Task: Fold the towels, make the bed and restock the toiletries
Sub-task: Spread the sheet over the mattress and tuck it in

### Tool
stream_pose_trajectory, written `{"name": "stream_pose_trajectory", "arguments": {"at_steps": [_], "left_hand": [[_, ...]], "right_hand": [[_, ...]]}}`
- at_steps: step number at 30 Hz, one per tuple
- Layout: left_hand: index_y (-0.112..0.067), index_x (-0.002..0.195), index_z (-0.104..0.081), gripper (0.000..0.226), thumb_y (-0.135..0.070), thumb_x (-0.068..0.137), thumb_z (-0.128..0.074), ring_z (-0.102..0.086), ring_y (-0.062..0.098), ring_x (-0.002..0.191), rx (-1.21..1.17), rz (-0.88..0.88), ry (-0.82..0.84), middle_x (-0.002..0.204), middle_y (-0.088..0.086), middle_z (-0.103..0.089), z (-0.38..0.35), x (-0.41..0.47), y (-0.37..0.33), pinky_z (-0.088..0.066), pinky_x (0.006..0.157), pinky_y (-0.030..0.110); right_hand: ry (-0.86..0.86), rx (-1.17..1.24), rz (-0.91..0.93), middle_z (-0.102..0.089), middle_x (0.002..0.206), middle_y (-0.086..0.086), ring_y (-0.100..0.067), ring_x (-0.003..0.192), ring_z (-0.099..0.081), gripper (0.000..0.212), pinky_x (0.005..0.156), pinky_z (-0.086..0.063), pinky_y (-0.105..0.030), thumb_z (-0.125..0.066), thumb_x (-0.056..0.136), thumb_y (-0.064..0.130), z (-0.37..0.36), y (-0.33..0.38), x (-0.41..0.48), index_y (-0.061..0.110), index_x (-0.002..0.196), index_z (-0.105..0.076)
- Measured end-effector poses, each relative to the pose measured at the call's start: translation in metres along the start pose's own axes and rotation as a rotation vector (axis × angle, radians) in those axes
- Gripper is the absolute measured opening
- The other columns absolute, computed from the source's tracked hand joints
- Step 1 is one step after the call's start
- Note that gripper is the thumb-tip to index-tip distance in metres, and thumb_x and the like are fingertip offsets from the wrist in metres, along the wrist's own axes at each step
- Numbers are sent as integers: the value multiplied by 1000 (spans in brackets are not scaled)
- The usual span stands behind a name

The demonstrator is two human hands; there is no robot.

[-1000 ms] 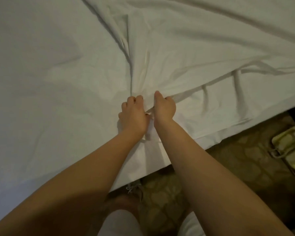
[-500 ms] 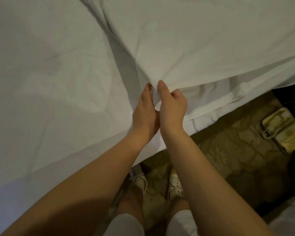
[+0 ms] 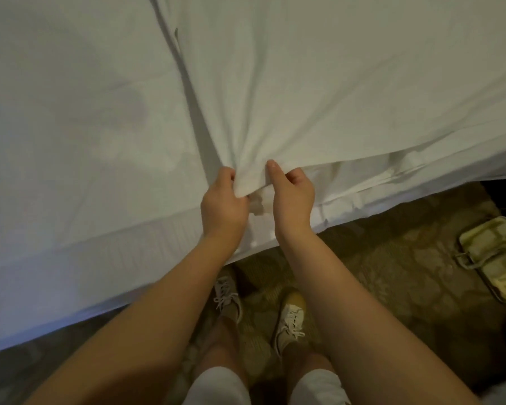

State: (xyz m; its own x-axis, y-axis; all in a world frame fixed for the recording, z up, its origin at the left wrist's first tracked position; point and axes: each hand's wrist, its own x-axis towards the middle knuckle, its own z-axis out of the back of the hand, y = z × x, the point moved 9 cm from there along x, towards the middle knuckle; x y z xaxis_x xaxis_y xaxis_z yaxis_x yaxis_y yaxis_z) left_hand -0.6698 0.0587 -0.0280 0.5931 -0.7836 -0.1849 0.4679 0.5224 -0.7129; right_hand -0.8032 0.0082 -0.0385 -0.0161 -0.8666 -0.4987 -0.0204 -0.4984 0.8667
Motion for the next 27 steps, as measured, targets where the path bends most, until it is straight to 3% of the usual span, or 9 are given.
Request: {"name": "stream_pose_trajectory", "arguments": {"at_steps": [3,7,9,11,13,18,22,25,27], "left_hand": [[-23,100,-41,10,-26,95,-50,-53,10,71,-1,49,20,84,-5,-54,-3,-31,18,-42,57,22],[-24,128,-40,28,-30,101,-37,-53,10,78,73,145,28,96,-6,-53,-11,-40,43,-39,61,18],[-24,122,-42,23,-32,102,-33,-47,6,71,238,114,52,95,-7,-55,-15,-37,52,-32,55,17],[-21,119,-44,22,-31,101,-36,-46,10,72,334,87,95,97,-1,-60,-22,-35,64,-32,56,24],[-16,122,-44,26,-27,99,-39,-46,16,72,369,103,139,94,3,-59,-28,-33,78,-31,58,28],[-11,130,-39,32,-18,99,-37,-35,12,58,402,47,181,86,7,-53,-40,-32,94,-21,49,28],[-14,117,-44,20,-18,99,-38,-45,16,61,248,65,25,79,3,-49,-30,-39,90,-27,49,27],[-16,101,-40,7,-22,98,-40,-63,26,75,-179,414,-51,84,5,-55,-38,-36,117,-54,67,44],[-15,99,-40,13,-25,96,-47,-65,22,76,-409,590,-51,91,3,-53,-54,-33,128,-58,69,44]], "right_hand": [[131,-66,-29,-54,73,4,-12,71,-54,21,65,-45,-22,-65,89,23,-10,-32,-12,17,77,-48],[280,-164,-60,-64,88,10,-5,85,-62,9,71,-50,-19,-63,90,22,-22,-74,-32,25,96,-57],[319,-274,-23,-61,80,9,-7,78,-59,8,68,-46,-22,-58,93,27,-23,-79,-36,23,88,-54],[329,-369,39,-59,89,10,-8,83,-57,11,71,-44,-22,-51,97,28,-20,-84,-33,19,103,-52],[272,-434,131,-58,107,9,-8,99,-56,27,83,-46,-24,-48,98,24,-6,-91,-27,19,124,-47],[1,-527,114,-55,115,-3,-16,103,-54,22,88,-44,-26,-48,97,16,46,-118,2,12,118,-51],[-75,-278,-97,-63,107,-5,-17,92,-62,28,86,-52,-31,-51,97,26,58,-138,22,16,123,-49],[-138,-116,-234,-64,97,-2,-14,82,-63,38,82,-56,-30,-57,94,31,54,-145,37,10,125,-47],[-208,42,-337,-65,105,-9,-15,79,-65,43,70,-58,-26,-63,91,30,54,-153,48,6,125,-50]]}}
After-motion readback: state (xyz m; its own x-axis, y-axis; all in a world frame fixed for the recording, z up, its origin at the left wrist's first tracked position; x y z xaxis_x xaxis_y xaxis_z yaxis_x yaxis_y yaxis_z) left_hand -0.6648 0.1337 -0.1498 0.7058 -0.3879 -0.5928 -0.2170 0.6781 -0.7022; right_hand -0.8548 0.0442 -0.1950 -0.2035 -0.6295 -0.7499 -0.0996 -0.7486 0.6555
